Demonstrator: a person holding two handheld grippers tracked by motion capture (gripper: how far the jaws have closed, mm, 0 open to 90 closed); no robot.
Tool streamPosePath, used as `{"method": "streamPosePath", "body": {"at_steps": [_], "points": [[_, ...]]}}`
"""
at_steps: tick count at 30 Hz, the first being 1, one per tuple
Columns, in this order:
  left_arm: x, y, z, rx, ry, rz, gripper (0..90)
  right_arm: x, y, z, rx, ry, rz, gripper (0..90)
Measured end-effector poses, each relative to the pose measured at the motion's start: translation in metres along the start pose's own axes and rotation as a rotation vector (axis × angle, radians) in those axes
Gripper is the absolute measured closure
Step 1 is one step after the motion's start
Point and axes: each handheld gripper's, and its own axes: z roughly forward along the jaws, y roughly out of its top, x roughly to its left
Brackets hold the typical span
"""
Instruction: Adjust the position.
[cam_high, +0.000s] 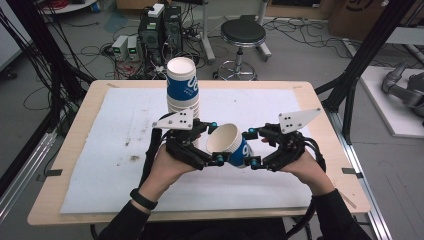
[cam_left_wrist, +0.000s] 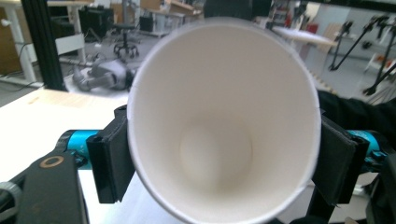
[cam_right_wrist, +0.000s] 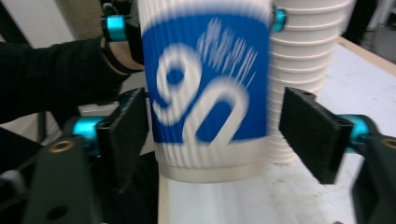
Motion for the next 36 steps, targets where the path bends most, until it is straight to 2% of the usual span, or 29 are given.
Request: {"method": "streamPosePath", "body": {"at_steps": [4,5,11,16,18,19,20,29,31,36], "points": [[-0.001,0.001,0.001,0.013,0.006,0.002,21.1,0.002,0.003,-0.006,0.001,-0.018,-0.006,21.3],[-0.001,0.000,0.002,0.016,0.008,0.001,21.4,0.002,0.002,-0.003,0.015,-0.005,-0.002,21.3],[-0.002,0.000,0.004,0.020,0.012,0.006,21.8,0.002,0.000,0.011,0.061,-0.006,0.011,19.2],[-0.002,0.000,0.006,0.021,0.008,0.011,21.9,0.004,0.001,0.019,0.069,0.000,0.015,19.3],[-0.003,0.001,0.008,0.022,0.009,0.014,21.9,0.003,0.000,0.023,0.083,0.002,0.018,22.6],[-0.003,0.000,0.008,0.020,0.009,0.014,22.1,0.003,-0.001,0.025,0.086,0.017,0.009,27.8],[-0.003,0.000,0.008,0.020,0.009,0.014,22.1,0.003,-0.001,0.025,0.086,0.017,0.009,27.8],[-0.004,0.001,0.008,-0.012,-0.005,0.007,16.3,0.004,-0.001,0.022,0.055,0.017,0.000,28.4],[-0.003,0.001,0.006,-0.041,0.006,0.002,14.4,0.003,-0.001,0.018,0.018,0.013,0.001,28.4],[-0.002,-0.001,0.005,-0.076,-0.004,-0.015,13.4,0.001,-0.002,0.012,-0.034,0.022,0.010,28.5]]}}
